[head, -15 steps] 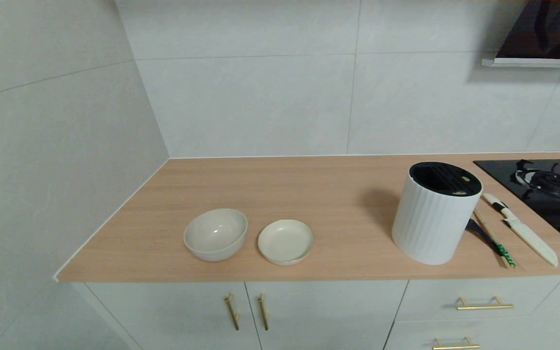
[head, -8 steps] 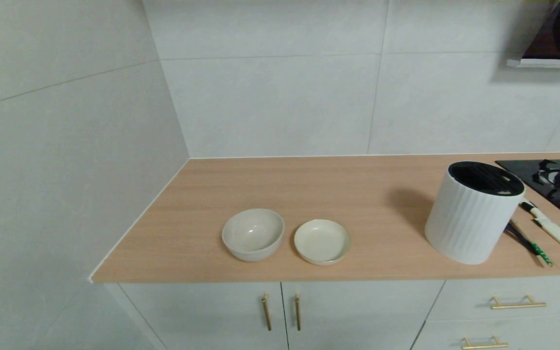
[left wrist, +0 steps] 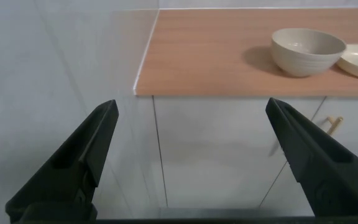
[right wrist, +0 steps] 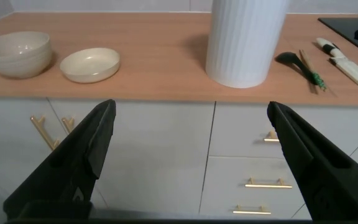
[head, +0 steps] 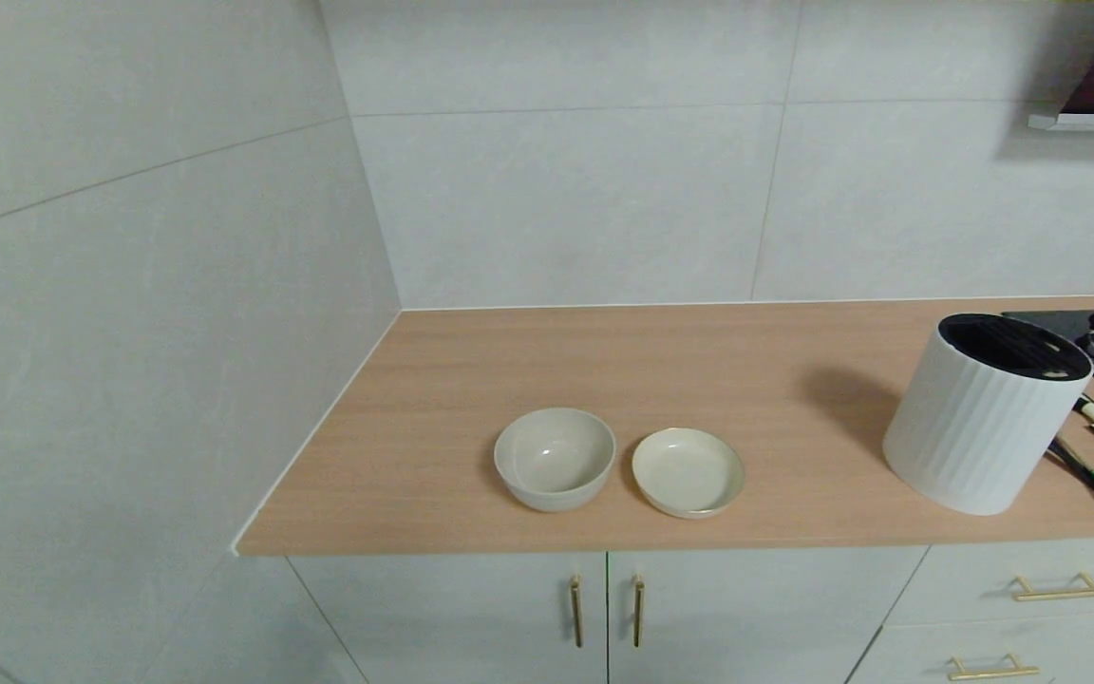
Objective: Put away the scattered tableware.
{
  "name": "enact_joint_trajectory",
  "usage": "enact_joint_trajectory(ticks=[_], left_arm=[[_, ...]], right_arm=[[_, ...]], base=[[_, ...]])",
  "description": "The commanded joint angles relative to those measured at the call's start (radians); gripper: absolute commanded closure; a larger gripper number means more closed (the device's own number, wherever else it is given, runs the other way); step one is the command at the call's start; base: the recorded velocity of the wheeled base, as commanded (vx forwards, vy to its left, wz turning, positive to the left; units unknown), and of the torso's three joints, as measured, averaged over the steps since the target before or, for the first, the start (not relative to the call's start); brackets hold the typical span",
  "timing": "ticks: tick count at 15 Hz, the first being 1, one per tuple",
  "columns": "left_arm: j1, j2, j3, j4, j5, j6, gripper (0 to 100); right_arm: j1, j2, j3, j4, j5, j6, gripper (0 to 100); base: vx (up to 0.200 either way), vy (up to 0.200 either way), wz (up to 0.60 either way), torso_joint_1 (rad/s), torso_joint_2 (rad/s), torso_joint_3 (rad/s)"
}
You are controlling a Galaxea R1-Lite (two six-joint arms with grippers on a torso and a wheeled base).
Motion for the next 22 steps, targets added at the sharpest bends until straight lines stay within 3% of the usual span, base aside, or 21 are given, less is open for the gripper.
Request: enact_joint_trajectory(ticks=[1, 9, 22], left_arm=[[-0.001, 0.000, 0.000, 0.000, 0.001, -0.001, 0], [-0.001, 0.000, 0.000, 0.000, 0.001, -0.001, 0], [-0.001, 0.000, 0.000, 0.000, 0.001, -0.001, 0]], right_arm=[[0.000, 0.001, 0.000, 0.000, 0.000, -0.001, 0], [0.000, 0.001, 0.000, 0.000, 0.000, -0.001, 0], [0.000, 0.001, 0.000, 0.000, 0.000, -0.001, 0]], base=[[0.000, 0.000, 0.00, 0.000, 0.00, 0.000], [0.000, 0.000, 0.00, -0.014, 0.03, 0.017], [0.000, 0.000, 0.00, -0.228, 0.52, 0.284]])
